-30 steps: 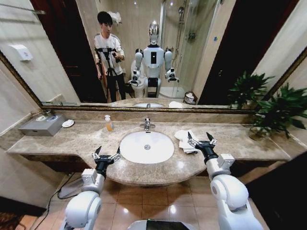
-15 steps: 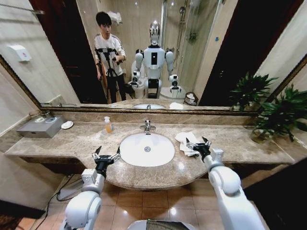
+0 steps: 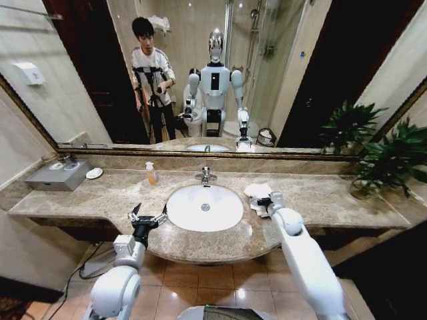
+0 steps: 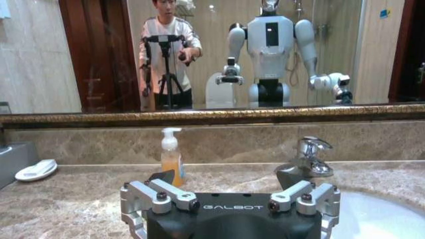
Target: Pick up the towel from the sink counter and wipe the mirror surface.
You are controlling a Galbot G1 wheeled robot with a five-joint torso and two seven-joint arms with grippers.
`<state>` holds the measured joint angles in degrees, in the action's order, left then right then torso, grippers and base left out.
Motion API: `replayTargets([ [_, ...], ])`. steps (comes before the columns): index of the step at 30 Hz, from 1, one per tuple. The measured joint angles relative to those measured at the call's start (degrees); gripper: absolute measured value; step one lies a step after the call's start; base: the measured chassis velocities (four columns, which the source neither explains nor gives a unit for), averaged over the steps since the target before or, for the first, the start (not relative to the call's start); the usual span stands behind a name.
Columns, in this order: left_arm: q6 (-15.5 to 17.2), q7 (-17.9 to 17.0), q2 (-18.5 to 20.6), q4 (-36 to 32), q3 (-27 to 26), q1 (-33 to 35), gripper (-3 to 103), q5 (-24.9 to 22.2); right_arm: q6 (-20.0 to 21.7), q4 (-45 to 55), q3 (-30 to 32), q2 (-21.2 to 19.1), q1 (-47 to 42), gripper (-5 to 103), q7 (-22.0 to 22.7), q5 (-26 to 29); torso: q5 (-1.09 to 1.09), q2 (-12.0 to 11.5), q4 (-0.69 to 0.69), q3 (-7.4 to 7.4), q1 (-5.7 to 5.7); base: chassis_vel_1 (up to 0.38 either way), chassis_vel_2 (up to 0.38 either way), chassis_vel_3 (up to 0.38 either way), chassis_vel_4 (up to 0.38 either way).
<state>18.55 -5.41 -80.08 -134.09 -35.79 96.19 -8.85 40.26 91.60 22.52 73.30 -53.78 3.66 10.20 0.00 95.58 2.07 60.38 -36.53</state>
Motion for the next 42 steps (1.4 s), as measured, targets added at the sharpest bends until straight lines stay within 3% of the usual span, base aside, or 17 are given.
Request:
replayTargets([
  [9, 0.0, 0.0, 0.0, 0.0, 0.0, 0.0, 100, 0.0, -1.8, -1.1, 2.8, -0.6, -2.0, 103, 1.2, 0.2, 0.0, 0.0, -0.01, -0.01, 0.01, 0.0, 0.0, 0.0, 0.0],
  [12, 0.0, 0.0, 0.0, 0.0, 0.0, 0.0, 100, 0.0, -2.5, -1.0, 2.8, -0.5, -2.1, 88, 1.5, 1.1, -0.01, 0.0, -0.01, -0.01, 0.01, 0.0, 0.0, 0.0, 0.0],
  [15, 0.0, 0.0, 0.0, 0.0, 0.0, 0.0, 100, 0.0, -3.2, -0.8, 2.7, -0.3, -2.3, 83, 1.5, 1.4, -0.01, 0.0, -0.01, -0.01, 0.01, 0.0, 0.0, 0.0, 0.0],
  [21, 0.0, 0.0, 0.0, 0.0, 0.0, 0.0, 100, 0.0, -4.9, -0.2, 2.8, -0.1, -2.9, 55, 1.5, 2.2, -0.01, 0.0, -0.01, 0.0, 0.01, 0.0, 0.0, 0.0, 0.0],
  [22, 0.0, 0.0, 0.0, 0.0, 0.0, 0.0, 100, 0.0, -4.9, -0.2, 2.8, -0.1, -2.9, 55, 1.5, 2.2, -0.01, 0.0, -0.01, 0.0, 0.01, 0.0, 0.0, 0.0, 0.0],
  [25, 0.0, 0.0, 0.0, 0.0, 0.0, 0.0, 100, 0.0, -6.2, -0.1, 2.9, -0.3, -3.2, 39, 1.6, 3.3, -0.01, 0.0, -0.02, -0.01, 0.01, 0.0, 0.0, 0.0, 0.0],
  [28, 0.0, 0.0, 0.0, 0.0, 0.0, 0.0, 100, 0.0, -6.5, 0.0, 2.9, -0.3, -3.2, 33, 1.6, 3.7, 0.0, 0.0, -0.01, -0.01, 0.01, 0.0, 0.0, 0.0, 0.0],
  [31, 0.0, 0.0, 0.0, 0.0, 0.0, 0.0, 100, 0.0, -7.9, 0.6, 3.1, -0.1, -3.2, 18, 2.3, 5.1, 0.0, 0.0, -0.02, 0.0, 0.01, 0.0, 0.0, 0.0, 0.0],
  [35, 0.0, 0.0, 0.0, 0.0, 0.0, 0.0, 100, 0.0, -10.7, 3.6, 3.3, 0.3, -3.9, 12, 3.6, 6.7, 0.0, 0.0, 0.0, 0.0, 0.01, 0.0, 0.0, 0.0, 0.0],
  [42, 0.0, 0.0, 0.0, 0.0, 0.0, 0.0, 100, 0.0, -17.6, 13.0, 4.9, 1.5, -7.7, 12, 4.1, 4.7, 0.0, 0.0, -0.02, 0.0, 0.01, 0.0, 0.0, 0.0, 0.0],
])
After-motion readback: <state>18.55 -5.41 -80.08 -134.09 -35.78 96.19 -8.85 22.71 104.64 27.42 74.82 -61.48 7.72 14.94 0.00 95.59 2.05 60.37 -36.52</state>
